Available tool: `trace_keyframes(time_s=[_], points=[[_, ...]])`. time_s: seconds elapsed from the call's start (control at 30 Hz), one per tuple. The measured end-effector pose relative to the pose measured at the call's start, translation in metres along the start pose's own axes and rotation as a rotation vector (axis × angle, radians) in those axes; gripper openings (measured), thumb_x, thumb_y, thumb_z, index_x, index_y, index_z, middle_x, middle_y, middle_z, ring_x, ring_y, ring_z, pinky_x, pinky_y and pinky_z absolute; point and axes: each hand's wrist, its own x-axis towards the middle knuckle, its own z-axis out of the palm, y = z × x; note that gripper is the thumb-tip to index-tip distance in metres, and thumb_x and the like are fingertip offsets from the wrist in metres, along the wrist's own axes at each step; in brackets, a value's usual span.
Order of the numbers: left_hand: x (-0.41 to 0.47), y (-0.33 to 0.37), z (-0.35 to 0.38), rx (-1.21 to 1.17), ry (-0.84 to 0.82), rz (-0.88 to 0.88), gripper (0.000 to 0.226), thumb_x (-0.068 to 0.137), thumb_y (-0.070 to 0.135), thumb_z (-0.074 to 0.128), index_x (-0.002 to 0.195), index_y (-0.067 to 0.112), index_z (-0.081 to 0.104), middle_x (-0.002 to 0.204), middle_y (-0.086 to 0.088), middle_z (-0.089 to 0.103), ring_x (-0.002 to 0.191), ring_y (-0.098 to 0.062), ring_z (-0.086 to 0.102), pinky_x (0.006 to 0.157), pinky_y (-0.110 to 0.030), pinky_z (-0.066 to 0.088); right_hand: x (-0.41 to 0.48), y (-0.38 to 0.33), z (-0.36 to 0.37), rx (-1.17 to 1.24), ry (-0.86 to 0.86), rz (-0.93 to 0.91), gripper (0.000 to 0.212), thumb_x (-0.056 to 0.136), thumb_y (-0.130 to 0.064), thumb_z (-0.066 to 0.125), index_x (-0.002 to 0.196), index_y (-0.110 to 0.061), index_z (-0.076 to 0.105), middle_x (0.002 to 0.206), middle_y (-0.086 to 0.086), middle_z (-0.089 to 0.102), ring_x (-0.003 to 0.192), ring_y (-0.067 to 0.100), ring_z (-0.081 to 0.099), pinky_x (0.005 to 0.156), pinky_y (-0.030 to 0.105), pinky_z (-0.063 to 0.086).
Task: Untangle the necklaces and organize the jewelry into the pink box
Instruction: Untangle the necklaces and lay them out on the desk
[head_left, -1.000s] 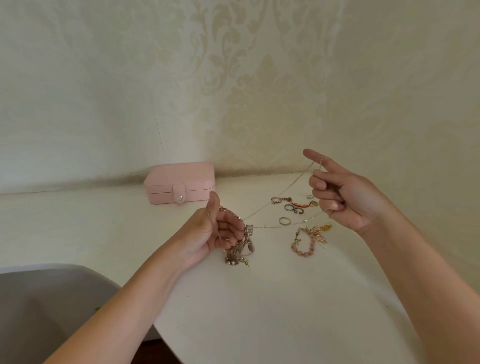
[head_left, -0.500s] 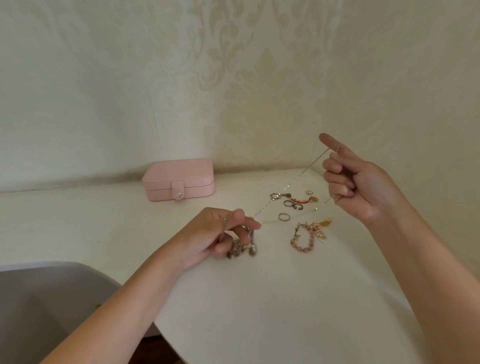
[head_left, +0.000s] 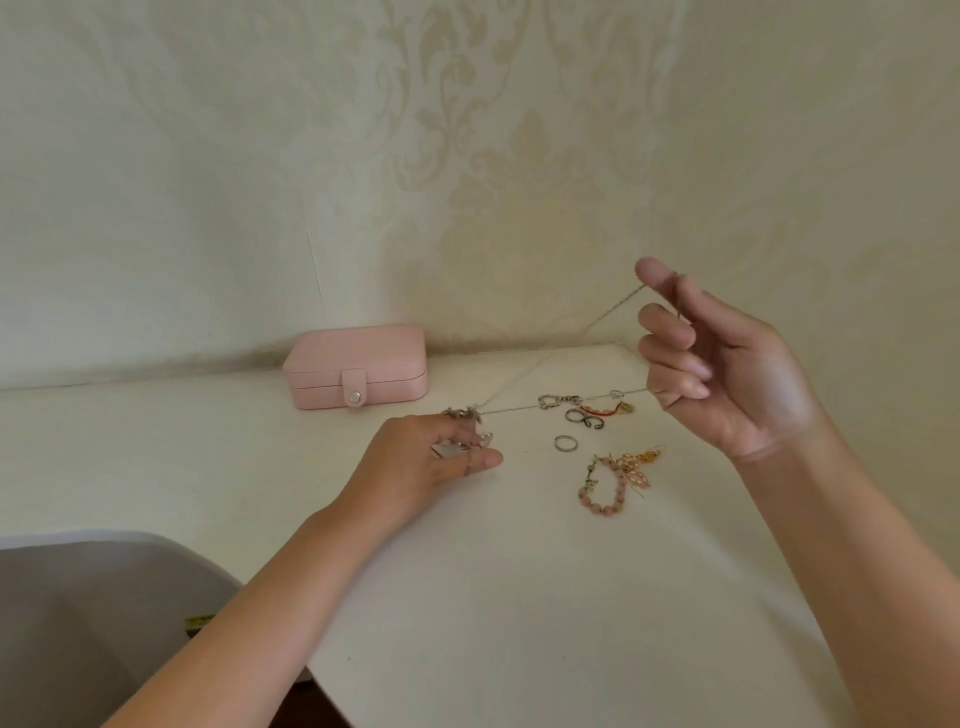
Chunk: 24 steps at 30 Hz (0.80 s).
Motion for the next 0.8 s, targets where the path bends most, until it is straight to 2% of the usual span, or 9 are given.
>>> trace_keyframes(time_s=[0.07,0.17,0.2,0.3,0.43,0.53,0.6,0.7,0.8], points=[[0.007,-0.009,-0.006,0.028,0.027,0.022,0.028,0.071,0.037,0.078,0.092,0.019,0.074,0.110,0.018,0.062,0.107,0.006,0.053,0.085,0.005,0.026,0.000,0.003,-0.001,-0.098,-0.042,0.001,0.035,0.086,-0.024,0.042,0.074,-0.016,0.074,0.051,-0.006,0.042,0.046,0.008,0.014,0.035,0.015,0.020],[0.015,-0.025,-0.016,0.085,0.044,0.014,0.032,0.072,0.032,0.079,0.097,0.014,0.073,0.106,0.009,0.066,0.101,-0.005,0.060,0.088,-0.008,0.037,-0.002,0.008,0.001,-0.428,-0.172,0.044,0.032,0.080,-0.016,0.043,0.066,-0.012,0.072,0.048,-0.001,0.047,0.040,0.009,0.027,0.042,0.024,0.021],[0.016,-0.028,-0.019,0.092,0.039,0.001,0.030,0.072,0.032,0.079,0.095,0.014,0.073,0.102,0.007,0.068,0.096,-0.003,0.062,0.084,-0.011,0.040,-0.003,0.010,0.003,-0.515,-0.224,0.083,0.032,0.076,-0.011,0.041,0.066,-0.010,0.071,0.049,0.002,0.050,0.040,0.011,0.034,0.043,0.023,0.024],[0.017,-0.035,-0.030,0.106,0.038,-0.014,0.015,0.073,0.027,0.080,0.083,0.025,0.069,0.087,0.014,0.066,0.076,0.015,0.057,0.069,-0.003,0.038,-0.005,0.013,0.008,-0.722,-0.352,0.239,0.036,0.074,-0.003,0.037,0.069,-0.009,0.072,0.060,0.010,0.063,0.041,0.015,0.050,0.042,0.020,0.039],[0.012,-0.044,-0.045,0.143,0.048,0.012,0.021,0.075,0.023,0.079,0.078,0.038,0.065,0.083,0.030,0.066,0.082,0.005,0.061,0.079,-0.008,0.043,-0.008,0.023,0.014,-1.115,-0.493,0.466,0.035,0.084,0.002,0.045,0.088,-0.015,0.075,0.083,0.005,0.073,0.039,0.010,0.053,0.042,0.018,0.036],[0.008,-0.046,-0.049,0.204,0.080,0.023,0.005,0.078,0.026,0.076,0.081,0.029,0.073,0.082,0.014,0.070,0.080,-0.003,0.063,0.073,-0.010,0.042,-0.012,0.031,0.018,-1.383,-0.504,0.653,0.023,0.080,-0.017,0.070,0.102,-0.022,0.070,0.083,0.001,0.074,0.045,0.009,0.054,0.048,0.017,0.037],[0.007,-0.045,-0.047,0.261,0.103,0.035,0.006,0.079,0.025,0.074,0.083,0.020,0.074,0.084,0.007,0.069,0.081,-0.010,0.064,0.074,-0.015,0.042,-0.015,0.033,0.019,-1.531,-0.470,0.753,0.039,0.068,-0.037,0.081,0.103,-0.031,0.065,0.086,0.002,0.074,0.053,0.011,0.057,0.054,0.021,0.040],[0.004,-0.046,-0.042,0.329,0.096,0.069,0.012,0.083,0.011,0.068,0.092,0.015,0.074,0.088,0.007,0.068,0.084,-0.014,0.063,0.075,-0.009,0.040,-0.022,0.032,0.028,-1.644,-0.377,0.821,0.057,0.052,-0.051,0.085,0.100,-0.039,0.057,0.091,-0.003,0.072,0.061,0.009,0.064,0.059,0.024,0.045],[0.001,-0.046,-0.038,0.397,0.084,0.125,0.027,0.079,-0.001,0.059,0.096,0.014,0.073,0.097,0.004,0.070,0.091,-0.016,0.063,0.082,-0.022,0.045,-0.032,0.033,0.044,-1.795,-0.367,0.855,0.066,0.050,-0.057,0.084,0.104,-0.041,0.049,0.099,-0.008,0.065,0.061,0.005,0.062,0.058,0.022,0.044]])
